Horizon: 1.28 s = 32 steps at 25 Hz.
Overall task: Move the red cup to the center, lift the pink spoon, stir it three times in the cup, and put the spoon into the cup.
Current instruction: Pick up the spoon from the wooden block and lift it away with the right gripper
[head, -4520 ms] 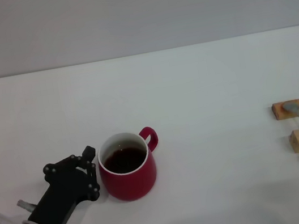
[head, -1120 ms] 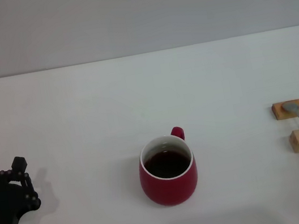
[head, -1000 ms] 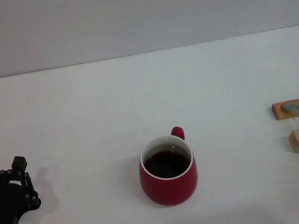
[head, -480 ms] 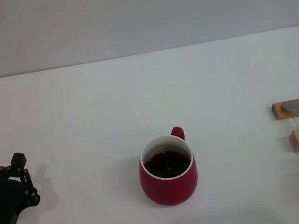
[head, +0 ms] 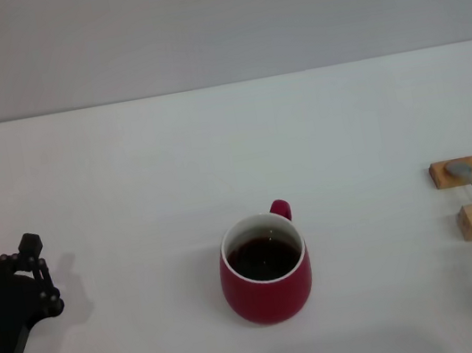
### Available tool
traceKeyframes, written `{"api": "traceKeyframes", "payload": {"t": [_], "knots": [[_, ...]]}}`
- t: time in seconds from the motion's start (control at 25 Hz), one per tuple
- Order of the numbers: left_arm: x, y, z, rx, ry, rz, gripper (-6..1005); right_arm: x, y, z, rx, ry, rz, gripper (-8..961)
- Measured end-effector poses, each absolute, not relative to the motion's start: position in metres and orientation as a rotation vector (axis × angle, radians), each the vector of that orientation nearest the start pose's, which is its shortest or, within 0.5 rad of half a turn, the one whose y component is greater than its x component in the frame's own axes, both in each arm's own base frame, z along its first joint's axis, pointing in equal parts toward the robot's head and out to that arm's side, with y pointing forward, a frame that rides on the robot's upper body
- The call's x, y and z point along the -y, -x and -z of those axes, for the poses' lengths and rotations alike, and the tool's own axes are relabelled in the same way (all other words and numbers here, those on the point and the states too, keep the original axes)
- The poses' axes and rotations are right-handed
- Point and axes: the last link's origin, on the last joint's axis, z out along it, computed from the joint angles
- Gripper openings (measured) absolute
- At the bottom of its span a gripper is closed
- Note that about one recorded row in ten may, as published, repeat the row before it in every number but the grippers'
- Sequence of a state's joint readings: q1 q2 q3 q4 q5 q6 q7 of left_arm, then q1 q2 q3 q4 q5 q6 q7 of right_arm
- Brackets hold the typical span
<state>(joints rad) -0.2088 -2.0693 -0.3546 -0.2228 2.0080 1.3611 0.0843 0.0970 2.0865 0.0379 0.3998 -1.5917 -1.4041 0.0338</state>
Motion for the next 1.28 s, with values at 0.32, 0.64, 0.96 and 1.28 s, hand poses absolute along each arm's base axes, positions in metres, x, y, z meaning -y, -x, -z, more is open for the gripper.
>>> {"api": "traceKeyframes", "payload": {"t": [0.32, 0.64, 0.96, 1.28], "knots": [[-0.2391, 0.3480, 0.0402, 0.381, 1.720, 0.565, -2, -0.1821, -0.3476, 0.0725, -0.808, 1.554, -0.700, 751], [-0.2402, 0.3495, 0.0386, 0.374, 1.721, 0.556, -2, -0.1780, -0.3429, 0.0755, -0.817, 1.559, -0.722, 751], [-0.2378, 0.3519, 0.0378, 0.377, 1.720, 0.549, -2, -0.1756, -0.3419, 0.0770, -0.819, 1.570, -0.725, 751], [-0.2388, 0.3510, 0.0379, 0.374, 1.722, 0.551, -2, -0.1743, -0.3441, 0.0761, -0.821, 1.565, -0.716, 752]]}}
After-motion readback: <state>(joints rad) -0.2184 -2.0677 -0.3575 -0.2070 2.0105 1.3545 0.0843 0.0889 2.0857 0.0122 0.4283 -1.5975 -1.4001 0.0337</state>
